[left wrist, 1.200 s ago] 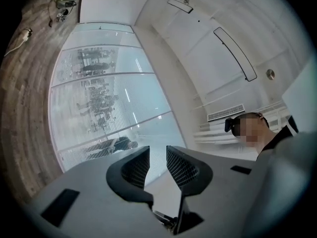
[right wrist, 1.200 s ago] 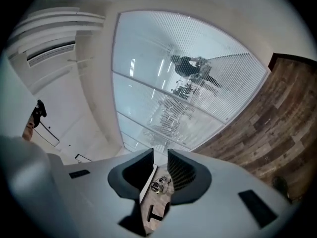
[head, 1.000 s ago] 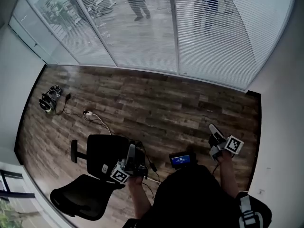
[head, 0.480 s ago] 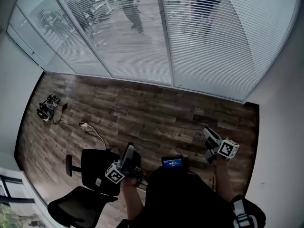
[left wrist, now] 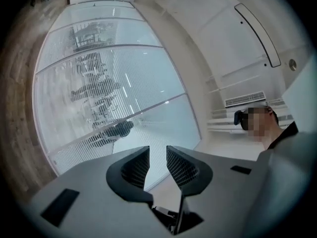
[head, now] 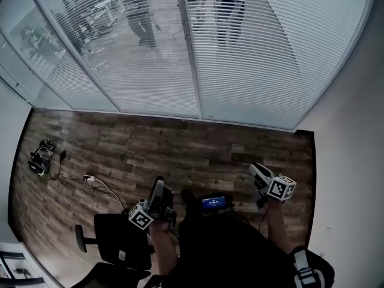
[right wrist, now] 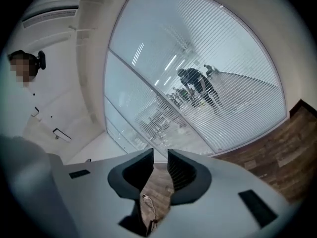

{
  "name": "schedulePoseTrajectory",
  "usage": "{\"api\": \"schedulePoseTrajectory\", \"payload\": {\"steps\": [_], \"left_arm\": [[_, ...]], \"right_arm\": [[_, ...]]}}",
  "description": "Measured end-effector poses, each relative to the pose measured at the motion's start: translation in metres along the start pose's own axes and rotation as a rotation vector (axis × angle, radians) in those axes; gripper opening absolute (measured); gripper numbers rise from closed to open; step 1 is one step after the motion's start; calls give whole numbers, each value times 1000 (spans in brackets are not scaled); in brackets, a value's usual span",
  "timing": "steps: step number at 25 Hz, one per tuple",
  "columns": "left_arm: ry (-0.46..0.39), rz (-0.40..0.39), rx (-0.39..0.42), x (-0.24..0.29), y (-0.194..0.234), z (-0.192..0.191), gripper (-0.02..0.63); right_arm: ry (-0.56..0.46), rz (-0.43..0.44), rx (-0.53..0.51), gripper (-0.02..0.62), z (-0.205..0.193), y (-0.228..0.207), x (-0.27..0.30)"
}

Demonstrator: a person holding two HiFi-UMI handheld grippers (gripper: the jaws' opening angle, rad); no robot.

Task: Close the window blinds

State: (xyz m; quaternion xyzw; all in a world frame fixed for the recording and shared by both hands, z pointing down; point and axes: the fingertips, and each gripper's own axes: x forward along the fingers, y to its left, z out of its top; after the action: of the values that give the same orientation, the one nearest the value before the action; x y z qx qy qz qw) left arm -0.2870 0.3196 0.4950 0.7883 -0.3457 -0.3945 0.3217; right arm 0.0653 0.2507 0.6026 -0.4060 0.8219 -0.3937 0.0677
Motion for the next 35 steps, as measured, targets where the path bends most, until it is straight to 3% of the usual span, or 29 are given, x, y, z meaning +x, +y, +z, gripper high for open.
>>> {"api": "schedulePoseTrajectory", "payload": {"steps": [7,13,19,23,29,35], "left_arm": [[-22,-60,-1,62,65,107,101],[28,-36,24,89,115,155,101],[105,-22,-45,124,162,135,101],[169,-19,-54,165,175,116,101],[186,33,49,230,177,106,101],[199,109,92,283,165,49,101]], "right_arm": [[-71,-54,-33,94,66,30,102],[-92,-103,-56,94,83,51,155],[-119,-240,5,94,70,10,129],[-162,-278,51,94,88,-25,124],[-160,-208,76,94,139,-72,153],[-148,-121,52,94,211,-131,146]]}}
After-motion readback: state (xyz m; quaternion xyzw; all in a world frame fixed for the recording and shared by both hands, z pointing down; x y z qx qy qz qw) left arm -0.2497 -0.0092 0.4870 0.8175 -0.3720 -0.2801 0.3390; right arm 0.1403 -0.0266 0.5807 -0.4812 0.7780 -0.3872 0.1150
